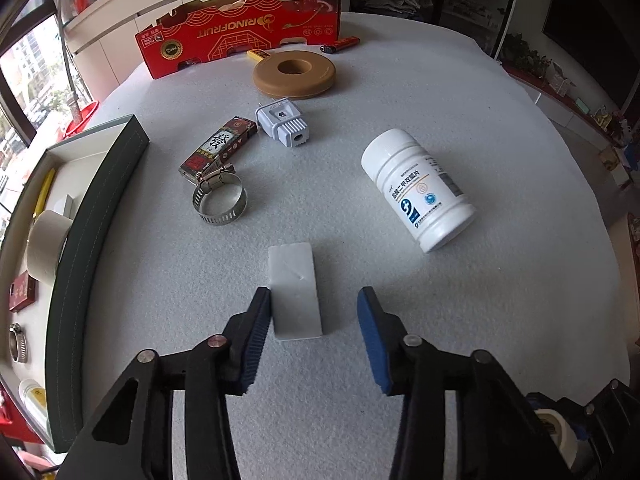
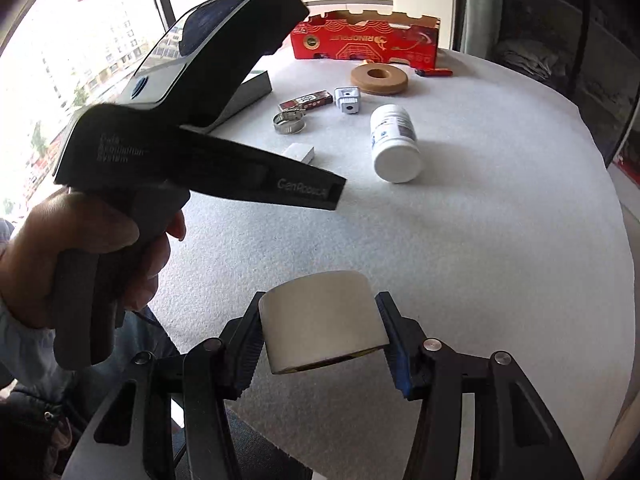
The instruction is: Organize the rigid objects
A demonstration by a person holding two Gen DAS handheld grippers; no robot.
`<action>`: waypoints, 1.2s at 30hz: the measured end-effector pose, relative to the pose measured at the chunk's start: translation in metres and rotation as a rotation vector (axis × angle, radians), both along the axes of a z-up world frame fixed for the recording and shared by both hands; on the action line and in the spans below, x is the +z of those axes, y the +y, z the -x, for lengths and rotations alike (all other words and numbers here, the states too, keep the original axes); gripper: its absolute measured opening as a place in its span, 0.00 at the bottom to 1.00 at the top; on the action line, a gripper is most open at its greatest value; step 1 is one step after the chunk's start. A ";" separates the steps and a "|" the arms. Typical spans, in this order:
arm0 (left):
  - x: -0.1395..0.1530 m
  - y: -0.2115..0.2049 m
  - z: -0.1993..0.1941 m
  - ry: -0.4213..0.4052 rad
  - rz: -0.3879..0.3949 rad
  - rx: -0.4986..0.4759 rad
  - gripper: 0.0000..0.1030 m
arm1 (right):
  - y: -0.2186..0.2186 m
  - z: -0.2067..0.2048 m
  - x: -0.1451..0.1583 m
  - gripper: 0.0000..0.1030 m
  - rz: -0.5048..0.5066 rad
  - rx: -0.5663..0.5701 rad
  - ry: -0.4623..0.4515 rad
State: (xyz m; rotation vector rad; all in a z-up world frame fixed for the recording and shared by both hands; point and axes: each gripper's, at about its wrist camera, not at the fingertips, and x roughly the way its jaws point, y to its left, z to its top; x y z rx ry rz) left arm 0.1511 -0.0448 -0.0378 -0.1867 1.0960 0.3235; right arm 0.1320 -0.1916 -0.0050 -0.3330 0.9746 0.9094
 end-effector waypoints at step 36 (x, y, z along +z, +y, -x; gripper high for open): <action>0.056 0.028 0.151 -0.278 0.058 0.142 0.25 | 0.044 0.048 0.018 0.53 0.014 -0.068 0.079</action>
